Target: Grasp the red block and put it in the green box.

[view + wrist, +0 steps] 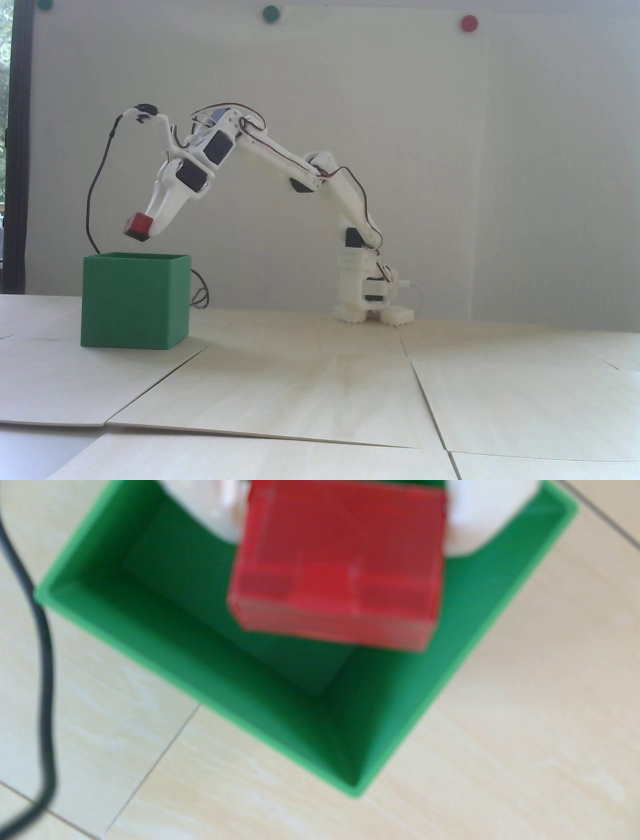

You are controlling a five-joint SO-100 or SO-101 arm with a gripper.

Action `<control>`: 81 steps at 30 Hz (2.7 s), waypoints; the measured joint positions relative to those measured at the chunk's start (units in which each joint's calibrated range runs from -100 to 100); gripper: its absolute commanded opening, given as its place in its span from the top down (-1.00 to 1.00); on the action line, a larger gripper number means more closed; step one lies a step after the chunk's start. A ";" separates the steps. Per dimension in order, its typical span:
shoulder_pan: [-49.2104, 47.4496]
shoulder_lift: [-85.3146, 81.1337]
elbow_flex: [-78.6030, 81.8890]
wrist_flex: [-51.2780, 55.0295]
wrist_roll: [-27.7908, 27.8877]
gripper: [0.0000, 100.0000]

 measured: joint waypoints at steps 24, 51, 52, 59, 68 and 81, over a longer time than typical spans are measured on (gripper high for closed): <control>0.00 0.58 -0.09 -2.58 0.00 0.46; -7.49 -11.21 -0.27 9.23 -1.90 0.88; -8.33 -13.37 -0.27 11.65 -1.90 0.92; -10.70 -27.23 12.35 20.97 -2.05 0.96; -16.66 -41.68 51.03 12.23 -1.85 0.95; -30.03 -77.71 120.05 -20.63 -1.85 0.95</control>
